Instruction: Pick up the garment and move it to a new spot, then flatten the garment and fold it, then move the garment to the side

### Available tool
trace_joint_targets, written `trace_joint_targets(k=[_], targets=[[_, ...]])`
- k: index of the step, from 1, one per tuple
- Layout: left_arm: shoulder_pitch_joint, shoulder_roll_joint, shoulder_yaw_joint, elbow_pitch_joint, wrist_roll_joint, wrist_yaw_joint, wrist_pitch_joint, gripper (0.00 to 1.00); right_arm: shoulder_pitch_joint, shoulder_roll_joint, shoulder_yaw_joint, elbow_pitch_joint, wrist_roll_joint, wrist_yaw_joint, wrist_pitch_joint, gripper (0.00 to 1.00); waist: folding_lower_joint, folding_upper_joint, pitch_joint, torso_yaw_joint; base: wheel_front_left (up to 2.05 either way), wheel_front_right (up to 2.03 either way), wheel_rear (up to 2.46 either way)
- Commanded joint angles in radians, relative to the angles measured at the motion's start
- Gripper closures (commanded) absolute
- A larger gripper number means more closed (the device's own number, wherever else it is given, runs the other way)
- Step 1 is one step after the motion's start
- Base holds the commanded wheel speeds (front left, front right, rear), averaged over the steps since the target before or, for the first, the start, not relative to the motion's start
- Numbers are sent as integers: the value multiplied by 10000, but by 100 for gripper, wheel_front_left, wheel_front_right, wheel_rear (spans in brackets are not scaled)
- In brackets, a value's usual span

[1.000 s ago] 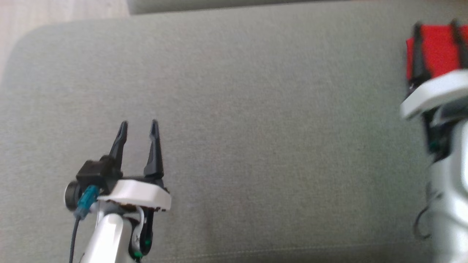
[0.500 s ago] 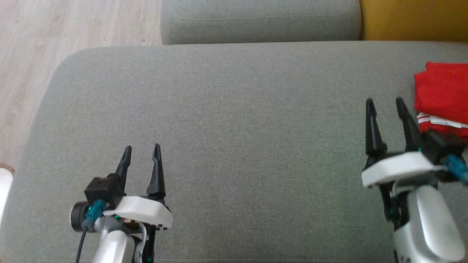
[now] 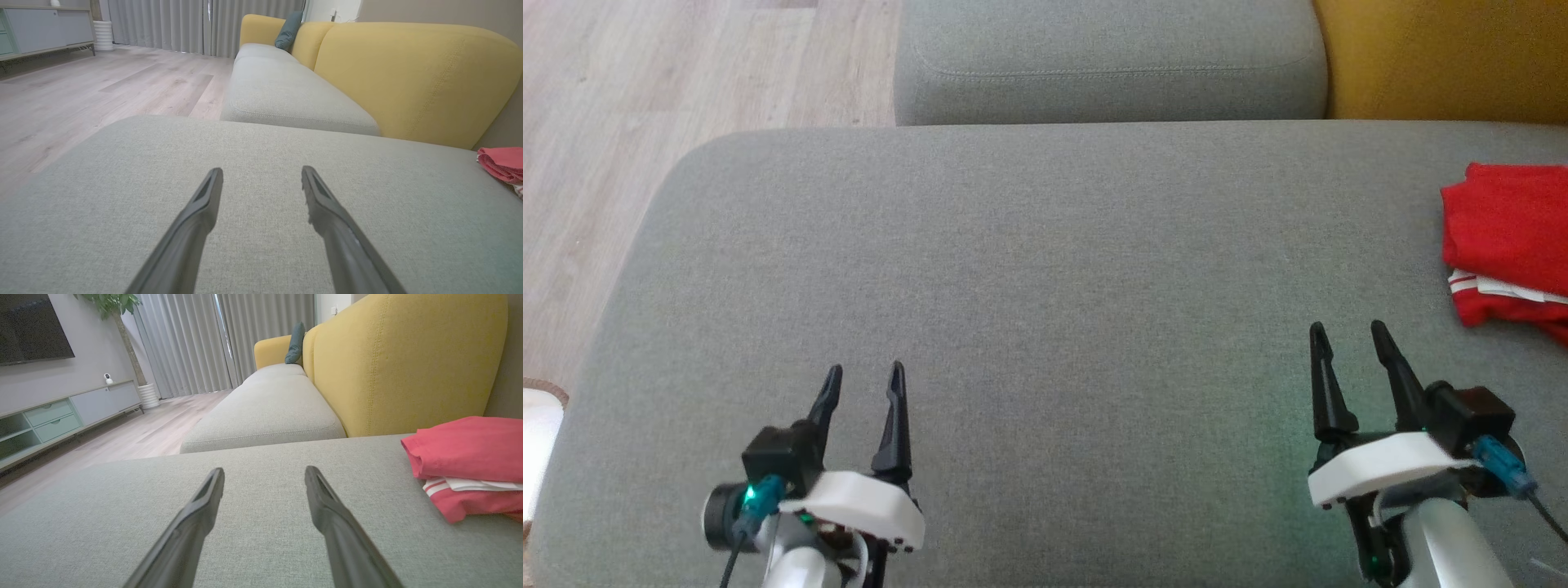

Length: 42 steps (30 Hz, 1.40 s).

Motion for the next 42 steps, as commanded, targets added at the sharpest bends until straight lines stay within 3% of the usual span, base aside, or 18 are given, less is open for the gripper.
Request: trace_joint_targets(k=[1, 25, 26, 30, 42], targets=[[-228, 12, 271, -227, 33, 28, -120, 0, -241, 0, 291, -239, 39, 65, -180, 0, 1, 0, -14, -12, 0, 0, 0], [-191, 12, 183, -247, -25, 26, -120, 0, -241, 1, 411, -126, 43, 65, -312, 0, 1, 0, -122, -13, 0, 0, 0], [118, 4, -100, 103, -5, -4, 2, 100, 0, 4, 138, 207, 5, 0, -167, 100, 1, 0, -121, -13, 0, 0, 0], [393, 2, -116, 689, -33, -5, 35, 100, 267, 38, 131, 802, 32, -2, -138, 100, 1, 0, -122, -13, 0, 0, 0], [291, 64, 180, 598, -1418, -209, 316, 100, 234, 35, -25, 602, 1407, 5, 208, 100, 1, 0, -94, -56, 0, 0, 0]])
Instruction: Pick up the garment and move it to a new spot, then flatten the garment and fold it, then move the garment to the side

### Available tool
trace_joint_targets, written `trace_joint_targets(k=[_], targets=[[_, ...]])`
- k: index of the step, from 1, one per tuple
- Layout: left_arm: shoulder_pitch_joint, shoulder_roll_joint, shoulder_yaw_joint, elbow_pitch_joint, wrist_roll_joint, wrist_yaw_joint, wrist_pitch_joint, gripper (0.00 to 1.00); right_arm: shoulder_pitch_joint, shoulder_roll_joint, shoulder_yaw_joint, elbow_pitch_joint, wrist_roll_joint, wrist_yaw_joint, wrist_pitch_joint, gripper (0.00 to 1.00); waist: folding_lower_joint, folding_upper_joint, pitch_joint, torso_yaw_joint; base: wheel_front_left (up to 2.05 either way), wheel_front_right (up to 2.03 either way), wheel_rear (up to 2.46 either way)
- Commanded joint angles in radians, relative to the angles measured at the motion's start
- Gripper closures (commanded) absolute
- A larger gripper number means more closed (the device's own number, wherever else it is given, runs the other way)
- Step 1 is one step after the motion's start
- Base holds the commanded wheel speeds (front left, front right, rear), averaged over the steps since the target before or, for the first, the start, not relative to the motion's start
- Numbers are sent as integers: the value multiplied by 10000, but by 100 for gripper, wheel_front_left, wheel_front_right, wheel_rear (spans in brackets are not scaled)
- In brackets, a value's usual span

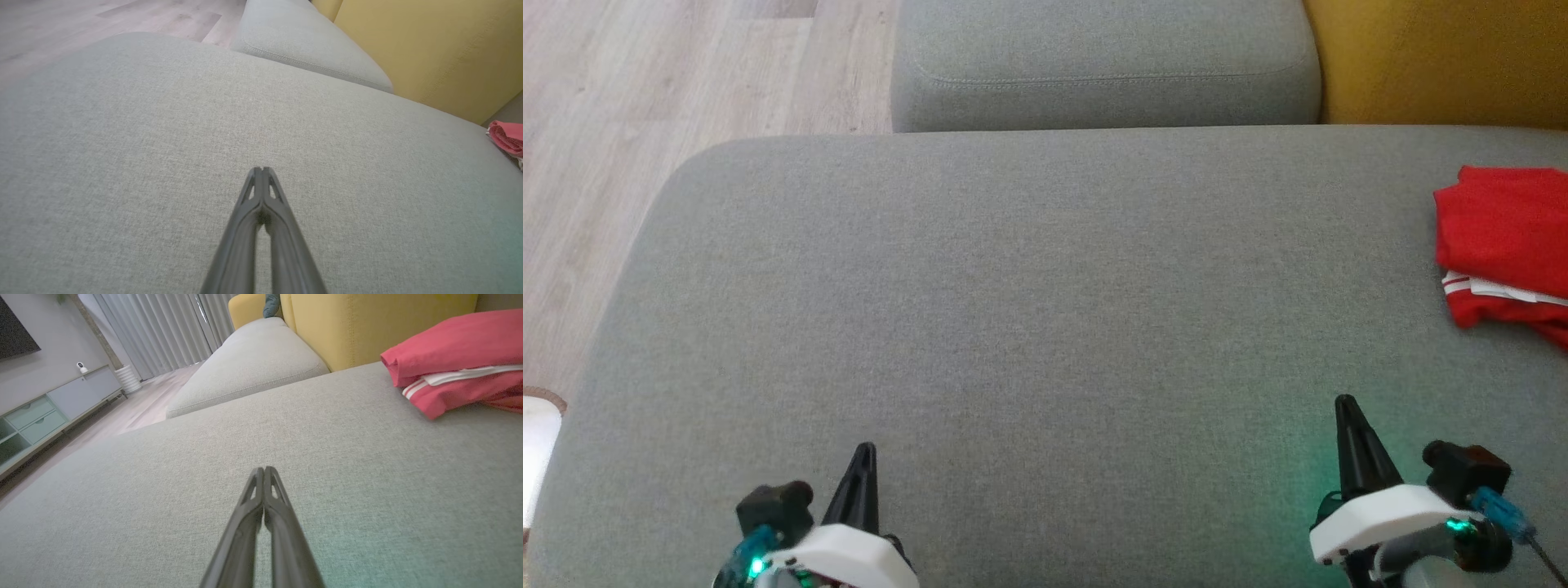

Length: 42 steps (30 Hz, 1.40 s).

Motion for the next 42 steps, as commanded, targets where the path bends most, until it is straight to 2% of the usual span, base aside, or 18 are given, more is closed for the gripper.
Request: trace_joint_targets(k=[1, 42], targets=[[-535, 53, 220, -342, -315, -66, 43, 100, -503, -15, -51, -391, 343, 7, 58, 100, 0, 0, 4, -6, 0, 0, 0], [-910, 172, 1347, -639, -4927, -788, 1095, 100, -586, -28, -550, -1110, 5040, 29, 1199, 100, 0, 0, 102, -146, 0, 0, 0]])
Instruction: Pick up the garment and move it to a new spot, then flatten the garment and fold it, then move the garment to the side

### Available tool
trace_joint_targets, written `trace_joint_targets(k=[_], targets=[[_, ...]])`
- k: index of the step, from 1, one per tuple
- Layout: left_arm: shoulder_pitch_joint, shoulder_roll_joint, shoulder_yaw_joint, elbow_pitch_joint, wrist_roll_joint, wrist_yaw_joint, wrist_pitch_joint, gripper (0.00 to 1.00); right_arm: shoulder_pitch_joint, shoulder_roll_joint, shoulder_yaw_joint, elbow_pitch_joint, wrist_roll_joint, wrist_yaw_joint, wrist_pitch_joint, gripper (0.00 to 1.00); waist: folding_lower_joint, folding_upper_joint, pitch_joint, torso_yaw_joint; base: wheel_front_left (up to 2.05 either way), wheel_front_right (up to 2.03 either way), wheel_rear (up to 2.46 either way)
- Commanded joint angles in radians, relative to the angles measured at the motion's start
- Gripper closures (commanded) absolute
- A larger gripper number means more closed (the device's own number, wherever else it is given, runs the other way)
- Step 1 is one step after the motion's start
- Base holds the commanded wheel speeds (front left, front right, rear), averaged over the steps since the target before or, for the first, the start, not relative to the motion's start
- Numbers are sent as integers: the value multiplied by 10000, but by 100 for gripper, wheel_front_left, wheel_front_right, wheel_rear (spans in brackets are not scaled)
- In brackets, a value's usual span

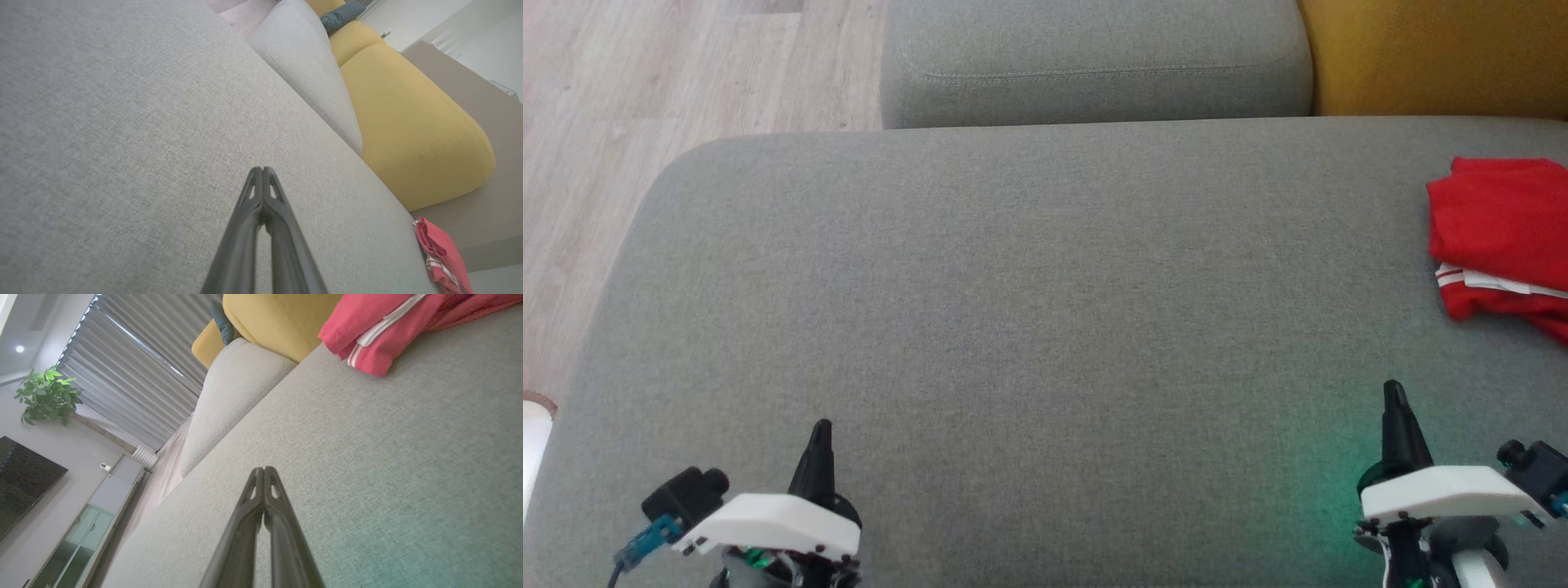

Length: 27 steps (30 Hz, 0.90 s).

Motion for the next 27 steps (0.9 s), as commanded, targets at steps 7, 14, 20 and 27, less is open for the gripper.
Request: trace_joint_targets(k=[7, 14, 20, 27], targets=[[-633, 138, 518, -419, -1115, -206, 269, 100, -585, -32, -64, -517, 1171, 34, 276, 100, 0, 0, 21, -30, 0, 0, 0], [-697, 144, 731, -471, -1886, -329, 465, 100, -601, -34, -151, -637, 1973, 37, 473, 100, 0, 0, 38, -55, 0, 0, 0], [-743, 147, 884, -508, -2436, -416, 606, 100, -612, -36, -213, -724, 2546, 40, 613, 100, 0, 0, 50, -72, 0, 0, 0], [-807, 149, 1101, -559, -3203, -539, 805, 100, -628, -38, -299, -845, 3348, 44, 809, 100, 0, 0, 67, -96, 0, 0, 0]])
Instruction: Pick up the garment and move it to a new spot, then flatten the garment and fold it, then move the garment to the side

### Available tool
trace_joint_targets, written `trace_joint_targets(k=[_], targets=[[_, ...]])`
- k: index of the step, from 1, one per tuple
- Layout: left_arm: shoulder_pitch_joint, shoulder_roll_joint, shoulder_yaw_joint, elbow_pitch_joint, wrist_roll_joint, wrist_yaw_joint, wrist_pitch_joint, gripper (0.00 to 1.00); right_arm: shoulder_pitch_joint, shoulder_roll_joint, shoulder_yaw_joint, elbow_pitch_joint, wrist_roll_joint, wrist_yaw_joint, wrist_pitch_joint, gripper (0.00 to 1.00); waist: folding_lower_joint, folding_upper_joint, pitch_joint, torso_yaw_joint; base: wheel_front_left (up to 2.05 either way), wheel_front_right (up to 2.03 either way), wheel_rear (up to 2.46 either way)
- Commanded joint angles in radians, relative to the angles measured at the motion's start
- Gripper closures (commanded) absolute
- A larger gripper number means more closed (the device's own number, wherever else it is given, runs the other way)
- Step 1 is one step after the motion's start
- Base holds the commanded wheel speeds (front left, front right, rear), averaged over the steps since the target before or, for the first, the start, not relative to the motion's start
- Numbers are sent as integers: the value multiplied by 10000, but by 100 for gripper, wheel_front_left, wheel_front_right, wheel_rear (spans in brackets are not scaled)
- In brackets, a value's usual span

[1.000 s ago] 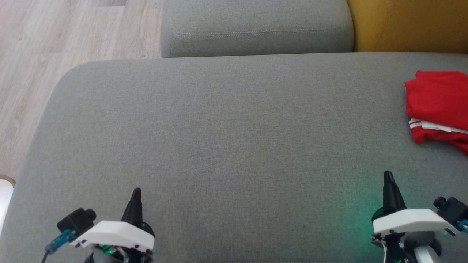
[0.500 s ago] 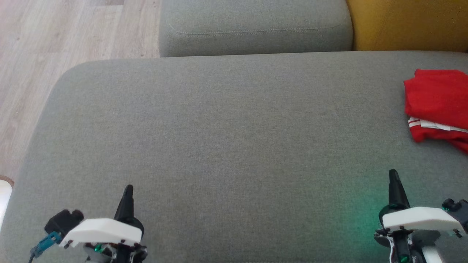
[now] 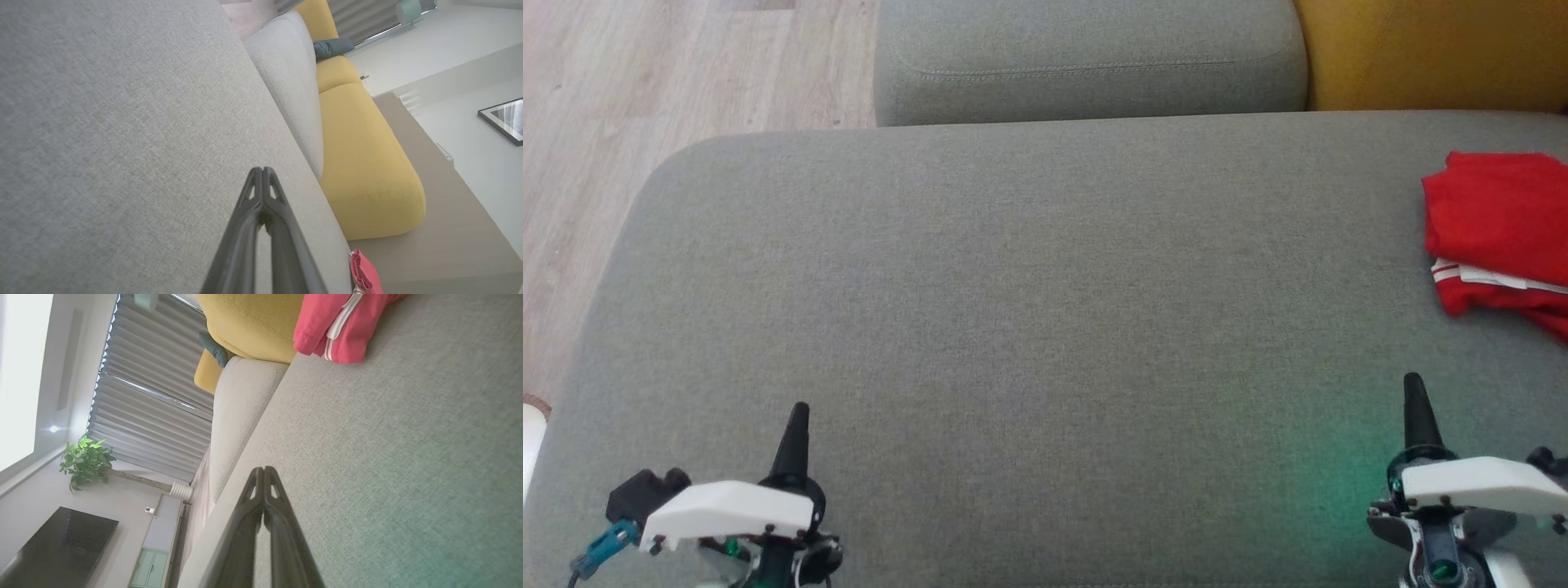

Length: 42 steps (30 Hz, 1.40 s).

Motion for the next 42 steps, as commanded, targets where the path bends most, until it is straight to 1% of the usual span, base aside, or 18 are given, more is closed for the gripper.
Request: trace_joint_targets(k=[1, 42], targets=[[-604, 136, 340, -386, -247, -104, 69, 100, -591, -38, 89, -423, 269, 44, 74, 100, 0, 0, 2, -3, 0, 0, 0], [-974, 123, 1619, -677, -4596, -803, 1239, 100, -681, -50, -405, -1112, 4850, 66, 1195, 100, 0, 0, 98, -141, 0, 0, 0]])
